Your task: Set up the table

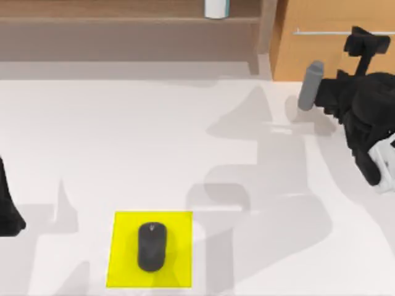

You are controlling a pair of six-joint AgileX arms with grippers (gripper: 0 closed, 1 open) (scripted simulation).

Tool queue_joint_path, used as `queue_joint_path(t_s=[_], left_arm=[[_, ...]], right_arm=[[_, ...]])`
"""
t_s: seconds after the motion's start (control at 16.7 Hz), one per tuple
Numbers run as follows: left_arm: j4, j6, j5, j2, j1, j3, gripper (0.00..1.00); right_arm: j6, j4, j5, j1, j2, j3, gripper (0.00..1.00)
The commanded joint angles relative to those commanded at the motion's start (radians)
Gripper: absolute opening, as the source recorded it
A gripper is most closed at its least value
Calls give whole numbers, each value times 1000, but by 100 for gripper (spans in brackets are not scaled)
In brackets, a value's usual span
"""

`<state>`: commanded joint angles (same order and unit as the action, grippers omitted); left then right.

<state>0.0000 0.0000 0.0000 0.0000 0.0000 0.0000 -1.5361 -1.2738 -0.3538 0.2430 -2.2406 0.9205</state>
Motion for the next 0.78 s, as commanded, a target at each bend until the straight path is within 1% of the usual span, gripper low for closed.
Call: queue_joint_path(t_s=[0.36,0.48,0.66,0.78], left_arm=[[0,0,0,0,0,0,100],[0,0,0,0,0,0,100],[0,0,0,0,0,0,100],[0,0,0,0,0,0,100]], right_arm=[[-1,5,-9,2,-4,-14,100],[32,21,-27,33,12,-7,100],[160,75,-85,139,40,27,100],[299,127,-131,230,54,76,100]])
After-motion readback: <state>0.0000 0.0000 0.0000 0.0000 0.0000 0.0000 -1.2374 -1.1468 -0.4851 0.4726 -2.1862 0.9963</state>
